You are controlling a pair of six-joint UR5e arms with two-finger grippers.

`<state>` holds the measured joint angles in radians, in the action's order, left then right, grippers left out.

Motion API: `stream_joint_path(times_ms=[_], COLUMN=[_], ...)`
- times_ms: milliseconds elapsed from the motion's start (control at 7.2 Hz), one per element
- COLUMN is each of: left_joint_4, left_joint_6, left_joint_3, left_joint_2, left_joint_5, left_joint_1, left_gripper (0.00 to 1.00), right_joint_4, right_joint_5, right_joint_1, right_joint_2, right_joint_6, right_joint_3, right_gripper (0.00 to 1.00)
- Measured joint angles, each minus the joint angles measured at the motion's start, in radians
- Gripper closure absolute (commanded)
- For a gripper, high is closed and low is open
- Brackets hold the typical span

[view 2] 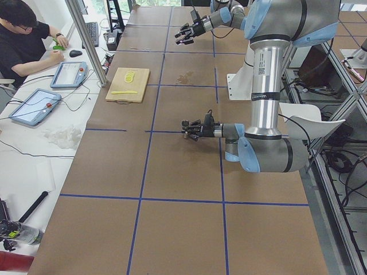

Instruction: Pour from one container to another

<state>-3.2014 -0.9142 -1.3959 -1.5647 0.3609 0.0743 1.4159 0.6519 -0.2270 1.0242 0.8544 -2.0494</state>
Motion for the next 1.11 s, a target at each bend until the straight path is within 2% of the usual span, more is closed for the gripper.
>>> stream_joint_path(times_ms=[833, 1111], left_joint_4=[0.000, 0.000], left_joint_6=[0.000, 0.000], left_joint_3=[0.005, 0.006], left_joint_2=[0.000, 0.000], left_joint_5=[0.000, 0.001], left_joint_1=[-0.009, -0.010], left_gripper=[0.77, 0.66], right_joint_4=[0.000, 0.000], right_joint_5=[0.000, 0.000], right_joint_1=[0.001, 0.001], right_joint_2=[0.000, 0.001], right_joint_6=[0.000, 0.000], right_joint_3=[0.001, 0.001], right_gripper=[1.00, 1.00])
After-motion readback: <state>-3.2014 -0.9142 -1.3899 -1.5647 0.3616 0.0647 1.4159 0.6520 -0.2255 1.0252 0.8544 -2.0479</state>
